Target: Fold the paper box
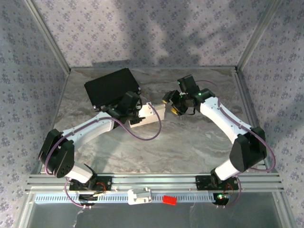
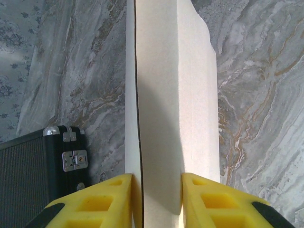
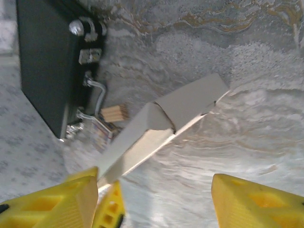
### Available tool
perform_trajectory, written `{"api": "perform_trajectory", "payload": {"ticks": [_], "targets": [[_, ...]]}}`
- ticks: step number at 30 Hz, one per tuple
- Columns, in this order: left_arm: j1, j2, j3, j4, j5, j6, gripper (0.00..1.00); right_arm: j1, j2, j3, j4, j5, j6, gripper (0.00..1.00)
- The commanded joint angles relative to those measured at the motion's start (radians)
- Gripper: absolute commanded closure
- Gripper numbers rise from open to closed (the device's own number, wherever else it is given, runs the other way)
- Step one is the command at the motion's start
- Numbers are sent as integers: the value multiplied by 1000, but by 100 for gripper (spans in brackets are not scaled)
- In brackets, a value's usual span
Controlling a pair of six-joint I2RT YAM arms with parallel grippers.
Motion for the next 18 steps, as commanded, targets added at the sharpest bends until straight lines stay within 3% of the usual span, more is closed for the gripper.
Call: {"api": "perform_trajectory", "payload": {"ticks": [1,6,9,18], "targets": [[-6,33,4,-90,45,15,70,-5,75,75,-116,-45,304,28],[-7,40,9,-98,53,23,70,-22,224,199,-268,-76,460,26],[-5,42,9,-95,59,26,70,-27,330,322,-387,-63,458,23],[7,54,28,-103,74,35,70,0,537,517,-433,-46,436,26]]}}
